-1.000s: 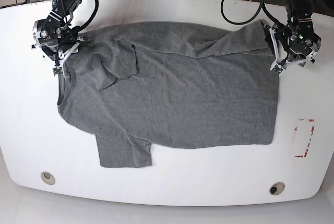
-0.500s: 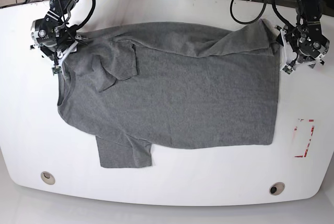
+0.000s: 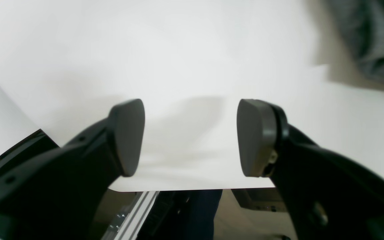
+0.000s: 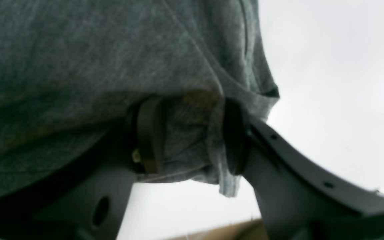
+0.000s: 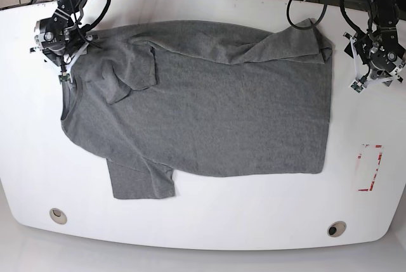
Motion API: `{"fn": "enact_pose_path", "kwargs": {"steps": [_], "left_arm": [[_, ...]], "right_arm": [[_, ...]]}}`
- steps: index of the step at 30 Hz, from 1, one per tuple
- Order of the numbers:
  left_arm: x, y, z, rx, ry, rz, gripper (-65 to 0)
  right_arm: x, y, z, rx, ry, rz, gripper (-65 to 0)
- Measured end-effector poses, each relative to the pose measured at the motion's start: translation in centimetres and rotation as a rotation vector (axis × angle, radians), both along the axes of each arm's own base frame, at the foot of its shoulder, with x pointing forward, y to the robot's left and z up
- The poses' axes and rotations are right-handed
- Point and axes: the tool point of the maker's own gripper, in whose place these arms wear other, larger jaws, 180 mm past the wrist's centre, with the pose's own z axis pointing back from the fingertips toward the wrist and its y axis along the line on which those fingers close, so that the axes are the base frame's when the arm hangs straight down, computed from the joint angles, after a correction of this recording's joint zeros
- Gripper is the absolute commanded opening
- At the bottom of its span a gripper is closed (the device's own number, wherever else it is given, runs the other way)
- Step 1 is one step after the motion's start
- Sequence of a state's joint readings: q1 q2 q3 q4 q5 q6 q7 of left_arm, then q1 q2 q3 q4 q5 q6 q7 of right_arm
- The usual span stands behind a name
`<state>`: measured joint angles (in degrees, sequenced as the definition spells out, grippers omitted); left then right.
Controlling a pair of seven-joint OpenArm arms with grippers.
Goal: Layout the t-shirt on the table in an organized manner, then fold the t-shirt properly
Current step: 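Grasp the shirt's shoulder edges with both grippers, then release the left gripper and regrasp the shoulder edge nearby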
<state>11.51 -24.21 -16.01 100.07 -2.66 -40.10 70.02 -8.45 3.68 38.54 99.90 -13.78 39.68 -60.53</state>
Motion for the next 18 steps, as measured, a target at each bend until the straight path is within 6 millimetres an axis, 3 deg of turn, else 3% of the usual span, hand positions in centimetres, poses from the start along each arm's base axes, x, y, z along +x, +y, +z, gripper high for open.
{"fn": "enact_pose_path", "kwargs": {"steps": [8, 12, 18], "left_arm": [[2.6, -2.5, 5.5, 0.045, -0.150, -0.043, -26.1], [3.4, -5.0, 5.3, -0.057, -0.169, -0.048, -26.1], [3.1, -6.0, 4.8, -0.121, -0.164, -0.025, -26.1]], "right_arm": [[-0.3, 1.0, 0.5, -0.029, 0.038, 0.042, -38.0], [0.4, 1.8, 0.5, -0.008, 0.013, 0.057, -38.0], [0.0, 2.0, 0.2, -0.008, 0.029, 0.048, -38.0]]}}
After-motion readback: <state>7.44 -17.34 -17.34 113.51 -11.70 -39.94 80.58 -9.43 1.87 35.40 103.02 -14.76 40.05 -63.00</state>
